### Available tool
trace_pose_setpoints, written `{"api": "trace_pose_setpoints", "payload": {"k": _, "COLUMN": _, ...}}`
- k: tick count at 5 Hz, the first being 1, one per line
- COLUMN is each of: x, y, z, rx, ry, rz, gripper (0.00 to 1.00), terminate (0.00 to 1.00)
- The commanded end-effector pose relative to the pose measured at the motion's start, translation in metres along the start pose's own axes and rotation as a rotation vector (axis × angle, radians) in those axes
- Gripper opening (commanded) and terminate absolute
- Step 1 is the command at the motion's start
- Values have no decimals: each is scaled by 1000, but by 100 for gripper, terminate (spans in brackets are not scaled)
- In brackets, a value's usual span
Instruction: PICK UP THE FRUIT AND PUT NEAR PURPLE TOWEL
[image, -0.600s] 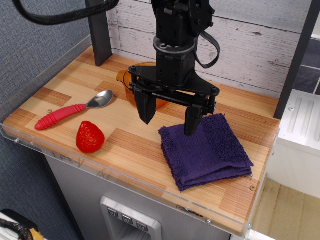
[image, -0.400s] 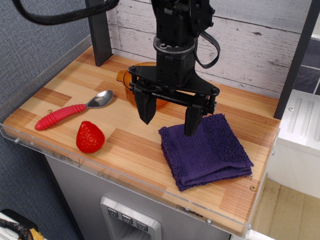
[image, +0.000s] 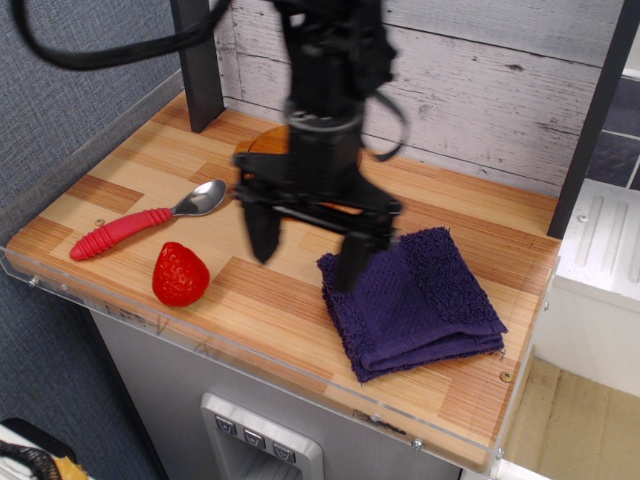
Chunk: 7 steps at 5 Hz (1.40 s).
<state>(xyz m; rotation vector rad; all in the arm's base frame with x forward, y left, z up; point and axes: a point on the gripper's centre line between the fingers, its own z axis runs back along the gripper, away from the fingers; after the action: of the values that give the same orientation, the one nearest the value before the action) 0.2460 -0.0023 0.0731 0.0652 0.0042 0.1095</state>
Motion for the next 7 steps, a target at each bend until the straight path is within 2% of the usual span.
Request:
{"api": "trace_pose_setpoints", "payload": {"k": 1, "x": 0, "y": 62, "z": 1, "rx": 70, "ry": -23, "rz": 94, "gripper": 100, "terminate": 0}}
{"api": "trace_pose_setpoints", "payload": {"k": 2, "x": 1, "y": 83, "z": 6, "rx": 126, "ry": -34, "rz": 125, "gripper": 100, "terminate": 0}}
{"api": "trace_pose_setpoints", "payload": {"k": 3, "x": 1, "y": 96, "z": 3, "rx": 147, "ry": -48, "rz": 131, "gripper": 100, "terminate": 0}}
{"api": "trace_pose_setpoints", "payload": {"k": 5, "x": 4, "y": 106, "z": -16, "rx": 114, "ry": -103, "rz": 115, "gripper": 100, "terminate": 0}}
{"api": "trace_pose_setpoints", "payload": {"k": 6, "x": 2, "y": 105, "z": -25, "rx": 70, "ry": -117, "rz": 101, "gripper": 100, "terminate": 0}}
{"api": "trace_pose_setpoints", "payload": {"k": 7, "x": 1, "y": 103, "z": -35, "rx": 75, "ry": -84, "rz": 100, "gripper": 100, "terminate": 0}}
